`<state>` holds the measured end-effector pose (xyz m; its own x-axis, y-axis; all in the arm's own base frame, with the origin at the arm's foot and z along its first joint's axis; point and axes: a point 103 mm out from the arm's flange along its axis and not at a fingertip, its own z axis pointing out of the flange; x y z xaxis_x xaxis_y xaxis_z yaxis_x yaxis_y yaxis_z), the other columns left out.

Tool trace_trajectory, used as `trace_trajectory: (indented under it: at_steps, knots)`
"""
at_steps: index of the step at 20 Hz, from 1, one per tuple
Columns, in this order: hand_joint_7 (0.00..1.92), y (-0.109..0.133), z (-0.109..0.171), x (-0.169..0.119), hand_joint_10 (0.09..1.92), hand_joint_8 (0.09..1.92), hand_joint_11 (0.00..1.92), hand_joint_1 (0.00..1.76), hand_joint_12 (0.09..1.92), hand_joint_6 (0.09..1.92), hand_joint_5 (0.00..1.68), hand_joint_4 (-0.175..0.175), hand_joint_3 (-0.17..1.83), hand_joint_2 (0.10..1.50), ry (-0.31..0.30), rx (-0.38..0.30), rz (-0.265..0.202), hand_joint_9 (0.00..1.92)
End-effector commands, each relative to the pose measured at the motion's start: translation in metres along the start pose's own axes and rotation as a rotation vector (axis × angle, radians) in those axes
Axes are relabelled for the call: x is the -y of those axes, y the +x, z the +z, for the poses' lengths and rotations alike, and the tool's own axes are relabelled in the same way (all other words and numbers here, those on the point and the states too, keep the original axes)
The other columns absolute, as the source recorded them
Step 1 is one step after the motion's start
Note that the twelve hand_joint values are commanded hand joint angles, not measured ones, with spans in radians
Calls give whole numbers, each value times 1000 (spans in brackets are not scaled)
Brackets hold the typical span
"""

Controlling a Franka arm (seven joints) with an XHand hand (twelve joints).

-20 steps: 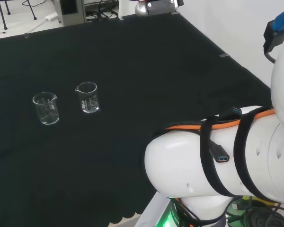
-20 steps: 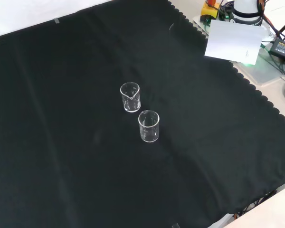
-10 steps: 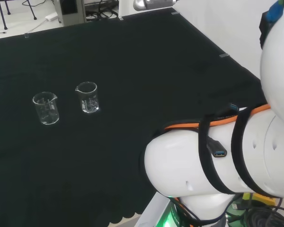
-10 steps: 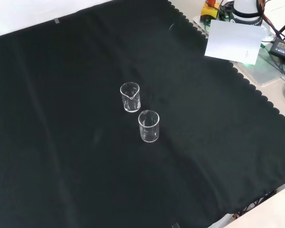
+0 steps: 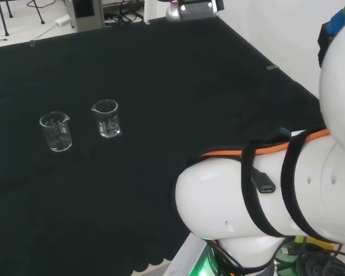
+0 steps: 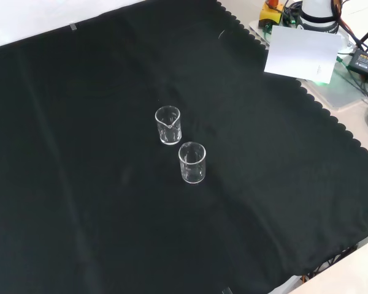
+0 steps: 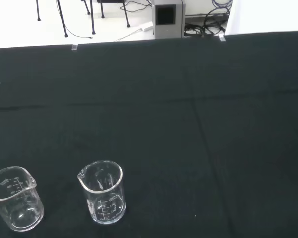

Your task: Pick up the beaker on the right.

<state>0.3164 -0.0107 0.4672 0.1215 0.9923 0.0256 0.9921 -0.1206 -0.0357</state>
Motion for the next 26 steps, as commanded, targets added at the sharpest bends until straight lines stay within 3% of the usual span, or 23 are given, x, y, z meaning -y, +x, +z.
trace_trajectory:
  at_steps: [1,6,12,17,26]
  knots:
    - [204,-24,62,-48,680,498,0,429,1094,87,248,-31,214,1142,26,-86,-6,236]
    - [213,-40,106,-92,693,571,0,561,1169,87,276,-38,398,975,34,-159,-54,290]
    - [222,-48,157,-119,701,598,0,624,1218,87,297,-41,535,831,66,-223,-135,320]
    - [225,-38,197,-133,702,605,0,649,1239,87,302,-41,563,732,99,-257,-213,328]
    - [213,-24,266,-151,700,601,0,668,1220,87,276,-36,557,647,163,-320,-299,328]
